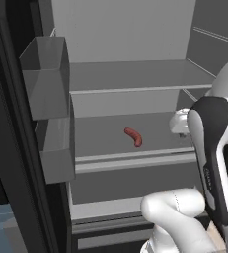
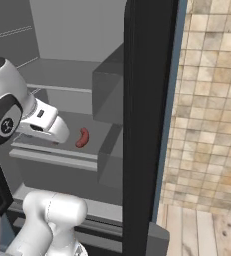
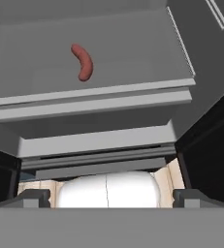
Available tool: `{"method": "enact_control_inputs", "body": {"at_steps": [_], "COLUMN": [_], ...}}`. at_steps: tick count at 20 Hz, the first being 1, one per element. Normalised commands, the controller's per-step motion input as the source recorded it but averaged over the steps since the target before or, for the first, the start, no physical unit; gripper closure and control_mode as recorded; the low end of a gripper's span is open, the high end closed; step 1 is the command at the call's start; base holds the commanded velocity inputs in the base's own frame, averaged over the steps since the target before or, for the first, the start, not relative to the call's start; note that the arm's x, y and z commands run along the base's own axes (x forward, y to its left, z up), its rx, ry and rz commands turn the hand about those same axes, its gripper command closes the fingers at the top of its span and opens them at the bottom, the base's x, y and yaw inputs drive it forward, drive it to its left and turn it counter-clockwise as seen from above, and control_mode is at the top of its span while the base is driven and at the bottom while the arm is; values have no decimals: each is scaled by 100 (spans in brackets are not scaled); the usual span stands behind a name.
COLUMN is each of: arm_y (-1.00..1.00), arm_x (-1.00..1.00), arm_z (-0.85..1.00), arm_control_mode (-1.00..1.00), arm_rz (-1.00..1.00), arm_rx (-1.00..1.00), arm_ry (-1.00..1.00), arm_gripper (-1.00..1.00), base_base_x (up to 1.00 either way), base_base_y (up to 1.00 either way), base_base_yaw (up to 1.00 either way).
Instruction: Retrieve the sausage and cheese from the fridge and place them on the cutting board on the counter.
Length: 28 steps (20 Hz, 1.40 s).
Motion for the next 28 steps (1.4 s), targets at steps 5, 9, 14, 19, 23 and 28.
{"method": "enact_control_inputs", "body": {"at_steps": [5, 9, 14, 19, 23, 28], "arm_y": [12, 10, 9, 13, 12, 6], "arm_x": [70, 74, 63, 57, 59, 53], "arm_z": [-68, -68, -43, -38, -39, -35], "arm_control_mode": [-100, -100, -100, -100, -100, -100], "arm_rz": [0, 1, 3, 2, 0, 0], "arm_rx": [0, 0, 0, 0, 0, 0], "arm_ry": [9, 6, 3, 1, 0, 0], "arm_gripper": [-100, -100, -100, -100, -100, -100], "base_base_x": [0, 0, 0, 0, 0, 0], "base_base_y": [0, 0, 0, 0, 0, 0], "base_base_yaw": [0, 0, 0, 0, 0, 0]}}
